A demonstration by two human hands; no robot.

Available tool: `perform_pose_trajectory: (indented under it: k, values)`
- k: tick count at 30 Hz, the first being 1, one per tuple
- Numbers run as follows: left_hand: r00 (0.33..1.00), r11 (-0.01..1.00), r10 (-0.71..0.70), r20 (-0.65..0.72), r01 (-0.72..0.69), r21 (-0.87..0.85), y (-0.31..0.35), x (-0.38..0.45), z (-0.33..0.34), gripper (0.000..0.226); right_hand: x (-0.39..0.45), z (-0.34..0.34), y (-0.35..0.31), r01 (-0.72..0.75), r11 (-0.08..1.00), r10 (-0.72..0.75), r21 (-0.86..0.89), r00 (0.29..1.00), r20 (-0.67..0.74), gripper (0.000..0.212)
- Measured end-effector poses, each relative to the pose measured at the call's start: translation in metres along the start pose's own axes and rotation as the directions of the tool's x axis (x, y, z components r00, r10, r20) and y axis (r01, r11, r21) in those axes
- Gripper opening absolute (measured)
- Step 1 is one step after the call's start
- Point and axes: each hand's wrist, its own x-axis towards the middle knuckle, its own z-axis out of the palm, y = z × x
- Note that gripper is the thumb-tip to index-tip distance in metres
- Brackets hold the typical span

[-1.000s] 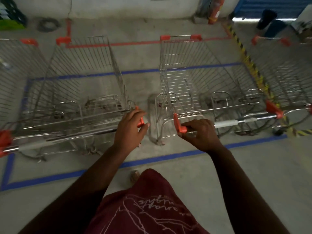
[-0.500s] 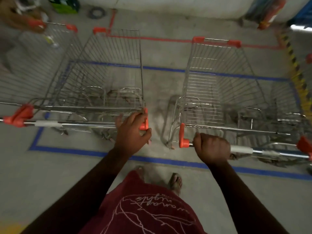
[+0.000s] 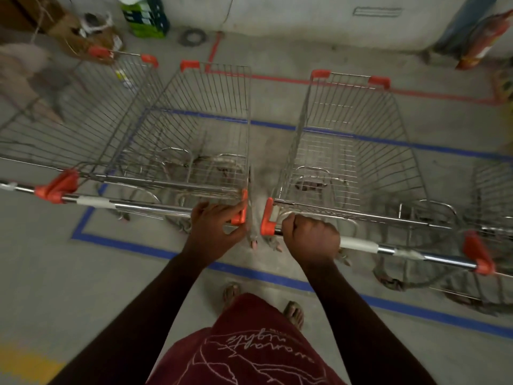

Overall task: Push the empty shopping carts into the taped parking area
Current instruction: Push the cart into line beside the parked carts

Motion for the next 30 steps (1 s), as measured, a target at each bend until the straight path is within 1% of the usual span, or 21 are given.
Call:
perform_pose_trajectory:
  k: [4, 6, 11, 15, 17, 20, 26, 30]
  values:
    - [0.999, 1.000, 0.017, 0.035, -0.017, -0.013, -0.005, -0.002, -0.002, 0.075, 0.003, -0.001, -0.014, -0.045, 0.998, 0.046, 0.054, 0.999, -0.023, 0.047]
    - [0.998, 1.000, 0.008, 0.066, -0.007, -0.021, -0.006, -0.002, -0.001, 0.079, 0.004, 0.000, -0.022, -0.041, 0.997, 0.041, 0.070, 0.999, -0.002, 0.047]
    - [0.999, 0.998, 0.026, 0.030, -0.024, -0.064, -0.012, -0.003, 0.000, 0.070, 0.006, -0.002, -0.035, 0.004, 0.991, -0.006, 0.133, 1.000, 0.019, 0.048]
    - [0.999, 0.998, 0.048, 0.003, -0.048, -0.035, -0.016, -0.004, 0.004, 0.066, 0.001, -0.003, -0.018, 0.154, 0.961, -0.167, 0.231, 0.985, 0.037, 0.051]
    - [0.999, 0.999, 0.045, 0.011, -0.044, -0.031, -0.017, -0.004, 0.006, 0.066, -0.003, -0.004, -0.001, 0.191, 0.956, -0.205, 0.221, 0.978, 0.042, 0.052]
    - [0.999, 0.999, 0.040, 0.005, -0.040, -0.023, -0.019, -0.004, 0.007, 0.066, -0.008, -0.006, 0.015, 0.181, 0.964, -0.191, 0.193, 0.981, 0.034, 0.061]
    - [0.999, 0.999, 0.026, -0.019, -0.026, -0.025, -0.018, -0.005, 0.007, 0.061, -0.006, -0.007, 0.011, 0.158, 0.968, -0.168, 0.197, 0.985, 0.037, 0.063]
    - [0.999, 0.999, 0.030, -0.011, -0.030, -0.017, -0.017, -0.005, 0.006, 0.062, -0.004, -0.009, 0.013, 0.153, 0.968, -0.173, 0.199, 0.981, 0.090, 0.067]
